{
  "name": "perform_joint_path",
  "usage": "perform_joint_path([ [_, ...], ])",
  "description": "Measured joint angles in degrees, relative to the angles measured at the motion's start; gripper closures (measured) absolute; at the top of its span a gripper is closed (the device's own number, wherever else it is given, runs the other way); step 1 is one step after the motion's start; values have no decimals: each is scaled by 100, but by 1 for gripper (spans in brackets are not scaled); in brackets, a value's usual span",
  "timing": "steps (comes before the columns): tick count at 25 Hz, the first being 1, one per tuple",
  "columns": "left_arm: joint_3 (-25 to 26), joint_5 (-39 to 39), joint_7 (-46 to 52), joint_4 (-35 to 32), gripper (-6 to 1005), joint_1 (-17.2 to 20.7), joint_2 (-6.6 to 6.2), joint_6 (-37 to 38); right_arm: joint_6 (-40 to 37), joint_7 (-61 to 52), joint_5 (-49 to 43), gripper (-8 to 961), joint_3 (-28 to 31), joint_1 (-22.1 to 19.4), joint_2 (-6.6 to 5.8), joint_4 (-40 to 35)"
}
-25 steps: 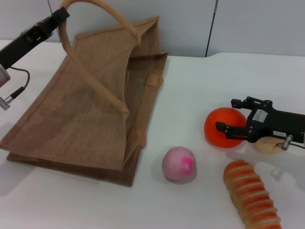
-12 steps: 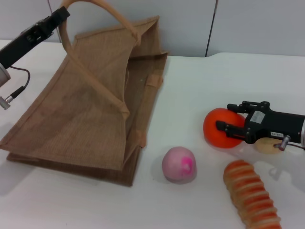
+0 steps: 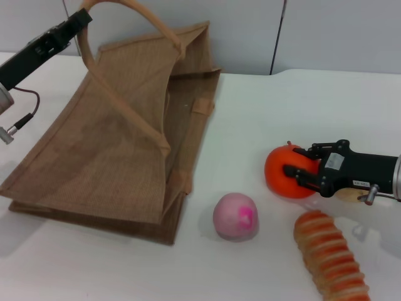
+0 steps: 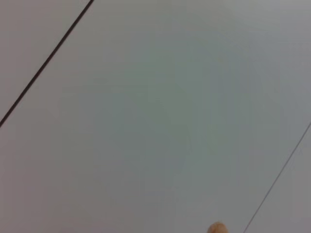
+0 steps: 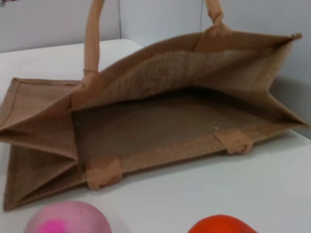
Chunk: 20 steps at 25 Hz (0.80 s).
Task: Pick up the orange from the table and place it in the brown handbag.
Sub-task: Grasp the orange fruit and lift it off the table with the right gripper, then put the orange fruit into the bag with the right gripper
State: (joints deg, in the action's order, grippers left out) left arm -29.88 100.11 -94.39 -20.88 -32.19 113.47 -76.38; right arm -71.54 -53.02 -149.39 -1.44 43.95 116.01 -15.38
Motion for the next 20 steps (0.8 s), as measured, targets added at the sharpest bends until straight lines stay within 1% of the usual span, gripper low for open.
perform_joint_path([
  [6, -5, -10, 4, 3, 868, -8, 0, 0, -367, 211, 114, 547, 123, 0, 1, -27],
  [12, -4, -25, 18, 5, 868, -25, 0, -143, -430, 228, 201, 586, 145, 0, -2, -25],
  [14, -5, -25, 18, 5, 868, -28, 0, -191, -555, 267, 209, 601, 145, 4, -6, -23],
  [17, -19, -19, 42, 5, 869, -39, 0, -311, -827, 356, 291, 631, 153, 59, -7, -35],
  [20, -16, -16, 55, 5, 868, -71, 0, -406, -867, 409, 413, 674, 156, 168, -1, -5],
])
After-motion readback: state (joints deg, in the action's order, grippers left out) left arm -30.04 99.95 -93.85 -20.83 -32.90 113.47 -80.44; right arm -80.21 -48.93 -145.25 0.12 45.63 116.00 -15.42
